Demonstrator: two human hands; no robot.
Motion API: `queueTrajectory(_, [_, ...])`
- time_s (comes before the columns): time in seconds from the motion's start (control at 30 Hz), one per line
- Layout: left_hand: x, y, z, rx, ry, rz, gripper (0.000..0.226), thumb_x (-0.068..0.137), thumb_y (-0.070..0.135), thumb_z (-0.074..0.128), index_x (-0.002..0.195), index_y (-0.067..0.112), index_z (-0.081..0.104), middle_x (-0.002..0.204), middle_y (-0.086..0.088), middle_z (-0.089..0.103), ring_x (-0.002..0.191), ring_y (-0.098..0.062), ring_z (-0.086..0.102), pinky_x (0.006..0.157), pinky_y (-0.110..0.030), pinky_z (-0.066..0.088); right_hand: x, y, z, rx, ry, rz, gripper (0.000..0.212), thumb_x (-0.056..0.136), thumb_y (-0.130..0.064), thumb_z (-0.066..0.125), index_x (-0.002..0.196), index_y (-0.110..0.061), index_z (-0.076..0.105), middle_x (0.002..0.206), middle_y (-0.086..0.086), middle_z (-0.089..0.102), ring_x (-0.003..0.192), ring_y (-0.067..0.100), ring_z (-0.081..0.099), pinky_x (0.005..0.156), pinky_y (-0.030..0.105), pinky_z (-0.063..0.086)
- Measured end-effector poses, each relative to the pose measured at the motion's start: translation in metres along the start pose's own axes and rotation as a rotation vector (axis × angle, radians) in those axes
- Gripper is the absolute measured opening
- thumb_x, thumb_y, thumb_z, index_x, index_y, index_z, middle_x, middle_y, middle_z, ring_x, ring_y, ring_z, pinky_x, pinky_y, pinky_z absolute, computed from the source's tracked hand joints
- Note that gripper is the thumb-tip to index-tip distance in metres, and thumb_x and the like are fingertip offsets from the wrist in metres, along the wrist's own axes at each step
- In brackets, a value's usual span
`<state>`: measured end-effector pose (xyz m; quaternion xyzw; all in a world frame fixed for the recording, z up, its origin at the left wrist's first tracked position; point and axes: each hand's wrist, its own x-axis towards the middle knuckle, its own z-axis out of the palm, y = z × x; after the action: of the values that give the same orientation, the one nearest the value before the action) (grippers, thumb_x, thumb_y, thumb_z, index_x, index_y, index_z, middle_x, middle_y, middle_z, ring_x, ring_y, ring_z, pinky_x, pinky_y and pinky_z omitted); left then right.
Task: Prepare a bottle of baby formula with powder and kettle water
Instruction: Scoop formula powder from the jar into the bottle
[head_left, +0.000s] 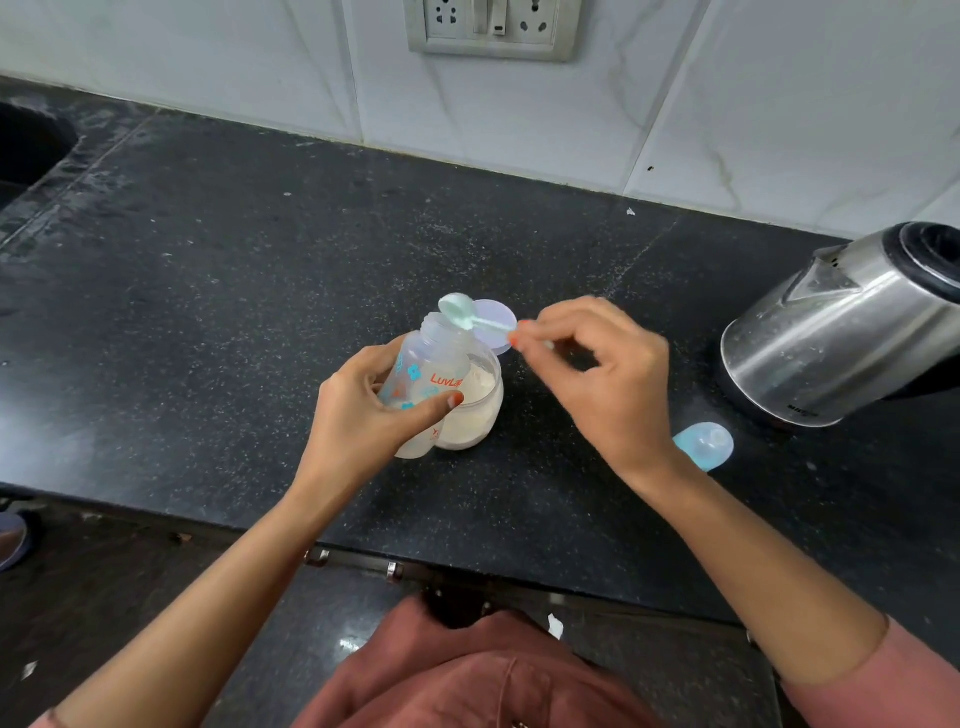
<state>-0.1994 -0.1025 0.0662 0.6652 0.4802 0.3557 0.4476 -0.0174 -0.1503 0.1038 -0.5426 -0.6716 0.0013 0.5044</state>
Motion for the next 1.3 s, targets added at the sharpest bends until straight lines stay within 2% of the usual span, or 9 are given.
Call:
queueTrajectory(0.13, [-0.001, -0.001, -0.001, 0.003, 0.004, -0.005, 0.049, 0.062, 0.032, 0.084, 0.097, 0.051, 0.055, 0.097, 0.015, 0.064, 0.094, -0.003, 0.060, 0.083, -0.025, 0.049, 0.010, 0.000, -0.004, 0.365, 0.040, 0.606, 0.013, 0.078, -0.006, 0.069, 0.076, -0.018, 0.069, 0.062, -0.018, 0.067, 0.054, 0.001, 0.058, 0.055, 0.011, 0.046])
queueTrajectory(0.3, [-0.001, -0.007, -0.004, -0.018, 0.040, -0.038, 0.045, 0.065, 0.027, 0.081, 0.100, 0.044, 0.058, 0.100, 0.014, 0.064, 0.096, -0.005, 0.060, 0.081, -0.023, 0.048, 0.010, 0.014, -0.004, 0.448, -0.023, 0.891, 0.002, 0.081, -0.011, 0.068, 0.081, -0.011, 0.069, 0.063, -0.012, 0.066, 0.054, -0.003, 0.057, 0.056, 0.010, 0.047])
queueTrajectory(0.53, [0.002, -0.015, -0.011, -0.031, 0.092, -0.065, 0.049, 0.066, 0.025, 0.081, 0.107, 0.039, 0.058, 0.104, 0.011, 0.065, 0.097, -0.005, 0.060, 0.080, -0.024, 0.048, -0.002, 0.029, 0.026, -0.002, -0.289, 0.683, 0.005, 0.078, -0.015, 0.070, 0.080, -0.011, 0.072, 0.069, -0.003, 0.064, 0.052, 0.001, 0.050, 0.055, 0.012, 0.041])
queueTrajectory(0.7, [0.005, -0.016, -0.013, -0.042, 0.104, -0.073, 0.048, 0.066, 0.024, 0.080, 0.104, 0.041, 0.055, 0.104, 0.009, 0.064, 0.097, -0.006, 0.060, 0.082, -0.028, 0.049, -0.001, 0.023, 0.052, -0.309, -0.527, 0.338, 0.015, 0.085, -0.020, 0.062, 0.091, -0.009, 0.068, 0.091, 0.000, 0.058, 0.089, 0.014, 0.049, 0.072, 0.029, 0.042])
queueTrajectory(0.8, [0.006, -0.016, -0.014, -0.046, 0.096, -0.073, 0.047, 0.066, 0.024, 0.080, 0.105, 0.038, 0.057, 0.104, 0.009, 0.065, 0.095, -0.006, 0.061, 0.082, -0.030, 0.050, 0.001, 0.021, 0.060, -0.406, -0.605, 0.175, 0.017, 0.087, -0.017, 0.059, 0.095, -0.003, 0.067, 0.097, 0.009, 0.060, 0.096, 0.022, 0.050, 0.073, 0.032, 0.043])
queueTrajectory(0.93, [0.006, -0.016, -0.015, -0.055, 0.083, -0.067, 0.048, 0.065, 0.024, 0.080, 0.105, 0.037, 0.057, 0.105, 0.009, 0.065, 0.096, -0.005, 0.061, 0.083, -0.029, 0.050, 0.006, 0.023, 0.059, -0.423, -0.690, 0.203, 0.021, 0.088, -0.022, 0.058, 0.100, -0.007, 0.068, 0.102, 0.005, 0.059, 0.098, 0.019, 0.048, 0.071, 0.024, 0.035])
queueTrajectory(1.1, [0.009, -0.014, -0.016, -0.066, 0.049, -0.053, 0.046, 0.061, 0.032, 0.079, 0.100, 0.045, 0.056, 0.105, 0.007, 0.066, 0.095, -0.008, 0.062, 0.084, -0.034, 0.051, 0.005, 0.024, 0.052, -0.370, -0.761, 0.229, 0.031, 0.092, -0.027, 0.052, 0.100, -0.003, 0.069, 0.102, 0.007, 0.058, 0.097, 0.020, 0.047, 0.081, 0.030, 0.040])
queueTrajectory(1.23, [0.013, -0.013, -0.018, -0.060, 0.013, -0.059, 0.056, 0.055, 0.040, 0.084, 0.106, 0.039, 0.059, 0.105, 0.007, 0.066, 0.096, -0.009, 0.062, 0.085, -0.036, 0.052, 0.003, 0.026, 0.045, -0.246, -0.650, 0.363, 0.023, 0.090, -0.021, 0.055, 0.100, -0.005, 0.069, 0.100, 0.004, 0.058, 0.090, 0.009, 0.040, 0.079, 0.017, 0.031])
queueTrajectory(1.3, [0.016, -0.011, -0.019, -0.065, -0.019, -0.053, 0.058, 0.057, 0.040, 0.083, 0.110, 0.032, 0.061, 0.105, 0.006, 0.067, 0.096, -0.009, 0.063, 0.084, -0.037, 0.052, 0.003, 0.026, 0.040, -0.174, -0.555, 0.448, 0.017, 0.087, -0.016, 0.060, 0.097, -0.007, 0.070, 0.096, 0.000, 0.058, 0.089, 0.008, 0.046, 0.079, 0.017, 0.036])
